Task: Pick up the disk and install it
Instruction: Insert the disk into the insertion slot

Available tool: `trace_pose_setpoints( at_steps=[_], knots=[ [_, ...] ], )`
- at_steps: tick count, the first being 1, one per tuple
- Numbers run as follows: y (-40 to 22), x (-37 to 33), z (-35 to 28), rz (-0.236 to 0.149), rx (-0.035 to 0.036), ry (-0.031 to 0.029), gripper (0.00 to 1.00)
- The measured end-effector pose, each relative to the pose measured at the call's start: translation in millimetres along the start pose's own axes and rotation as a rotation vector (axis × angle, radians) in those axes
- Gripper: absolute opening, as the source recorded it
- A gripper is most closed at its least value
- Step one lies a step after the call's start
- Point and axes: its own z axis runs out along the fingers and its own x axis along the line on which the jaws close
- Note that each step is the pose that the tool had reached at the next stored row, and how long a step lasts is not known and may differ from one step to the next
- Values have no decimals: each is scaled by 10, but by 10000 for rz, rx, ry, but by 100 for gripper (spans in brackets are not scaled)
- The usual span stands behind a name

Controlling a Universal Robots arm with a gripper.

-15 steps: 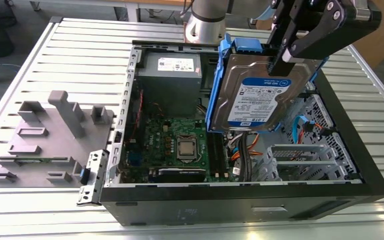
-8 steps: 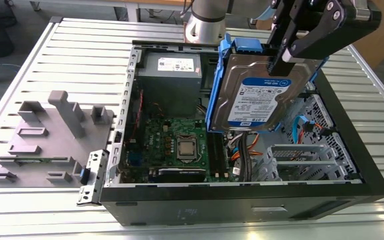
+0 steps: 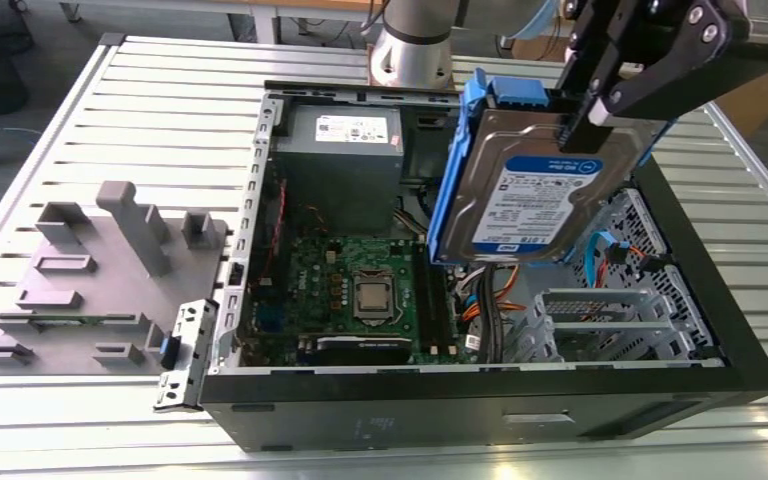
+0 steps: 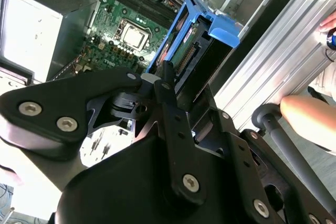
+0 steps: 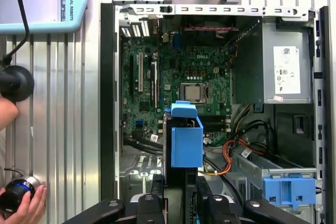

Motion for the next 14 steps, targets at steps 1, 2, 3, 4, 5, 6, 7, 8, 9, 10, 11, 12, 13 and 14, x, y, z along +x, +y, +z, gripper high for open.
trace_pose_setpoints(
  at_steps=[1, 2, 3, 4, 5, 6, 7, 8, 9, 10, 11, 12, 13, 14],
  knots=[
    [-23, 0, 0, -1, 0, 0, 35],
    [-45, -1, 0, 0, 0, 0, 35],
    [-57, -1, -1, -2, 0, 1, 35],
    [-59, -1, -1, -1, 0, 1, 35],
    [-59, -1, -1, 0, 0, 1, 35],
    [-59, -1, 0, 1, 0, 1, 35],
    [-59, -1, 0, 1, 0, 1, 35],
    [-60, -1, 0, 1, 0, 1, 35],
    [-60, -1, 0, 0, 0, 1, 35],
    [-61, 6, 1, -1, 0, -2, 35],
    [-61, 16, 0, -1, 0, -1, 35],
    [-62, 27, -1, -1, 0, 0, 35],
    [-62, 41, -2, -1, 0, 1, 35],
    [-62, 55, -2, 0, 0, 0, 35]
  ],
)
